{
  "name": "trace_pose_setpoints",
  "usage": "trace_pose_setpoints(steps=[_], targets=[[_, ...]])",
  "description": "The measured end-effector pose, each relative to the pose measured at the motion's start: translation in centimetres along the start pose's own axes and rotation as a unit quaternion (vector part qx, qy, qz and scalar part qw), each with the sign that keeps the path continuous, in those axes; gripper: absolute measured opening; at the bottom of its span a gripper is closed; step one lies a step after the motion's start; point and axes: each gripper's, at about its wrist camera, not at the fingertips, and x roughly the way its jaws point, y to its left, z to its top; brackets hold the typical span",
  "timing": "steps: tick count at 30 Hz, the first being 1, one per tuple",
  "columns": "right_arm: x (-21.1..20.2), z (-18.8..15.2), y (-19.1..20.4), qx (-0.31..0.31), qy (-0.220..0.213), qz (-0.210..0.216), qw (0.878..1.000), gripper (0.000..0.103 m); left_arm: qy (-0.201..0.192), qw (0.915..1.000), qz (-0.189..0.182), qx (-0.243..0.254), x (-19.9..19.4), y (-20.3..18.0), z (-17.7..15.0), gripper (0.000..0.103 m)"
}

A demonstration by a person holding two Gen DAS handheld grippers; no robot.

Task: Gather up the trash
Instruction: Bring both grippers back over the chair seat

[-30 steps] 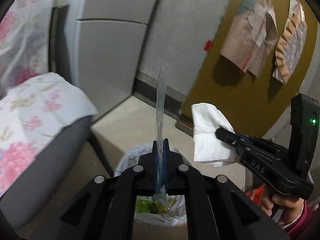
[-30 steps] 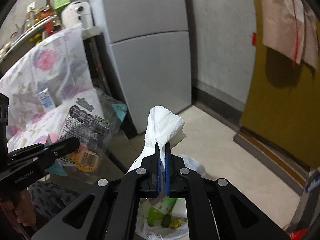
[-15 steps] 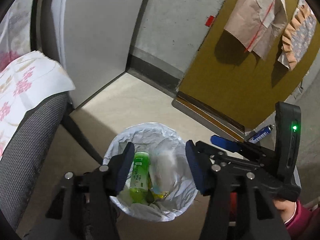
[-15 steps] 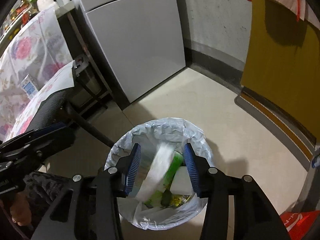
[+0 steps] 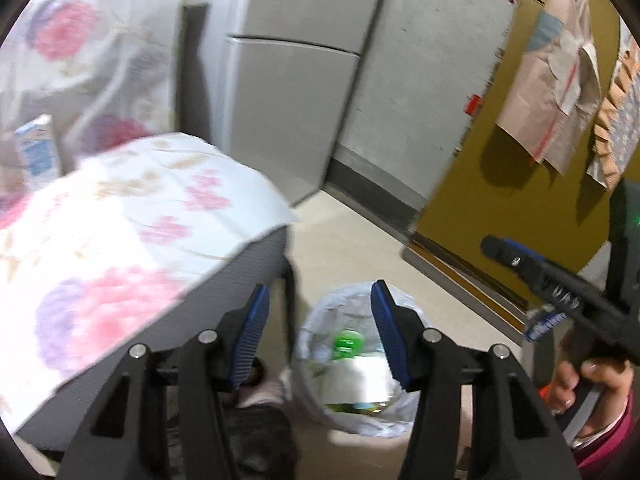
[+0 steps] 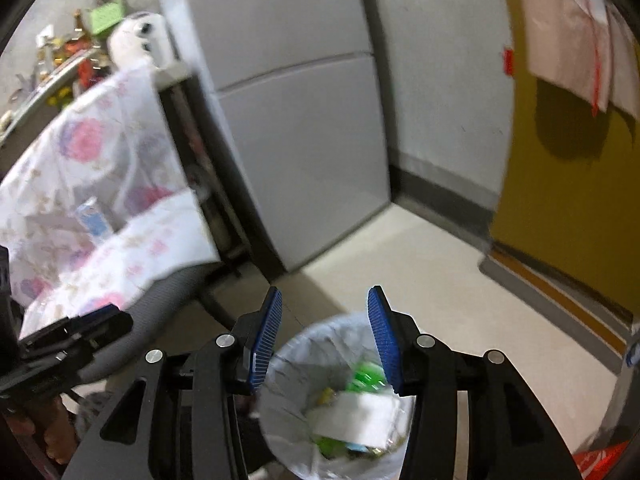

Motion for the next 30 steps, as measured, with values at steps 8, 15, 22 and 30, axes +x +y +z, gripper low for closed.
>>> trace_pose_setpoints(steps=[8, 15, 22, 30], targets=[[0.3, 1.8, 9.7, -0.080, 0.000, 0.068, 0.994, 0.047, -0.026, 0.9949, 0.085, -0.048, -5.6, 6.7, -1.1, 0.059], [1.5, 2.2, 17.7, -0.138, 0.004, 0.115, 0.984, 0.052, -0.050, 0.9700, 0.186, -0.148, -11.7, 15.9, -3.5, 0.063], [3.8, 2.0, 25.0, -0.197, 0.015, 0.149, 0.969, 0.052, -0.079, 0.9378, 0.260, -0.217, -17.3, 23.1, -5.8, 0.063], [8.6, 3.9, 34.7, -0.255, 0.028, 0.202, 0.945, 0.055, -0.080, 0.9157, 0.296, -0.260, -19.5, 29.1, -6.2, 0.066]])
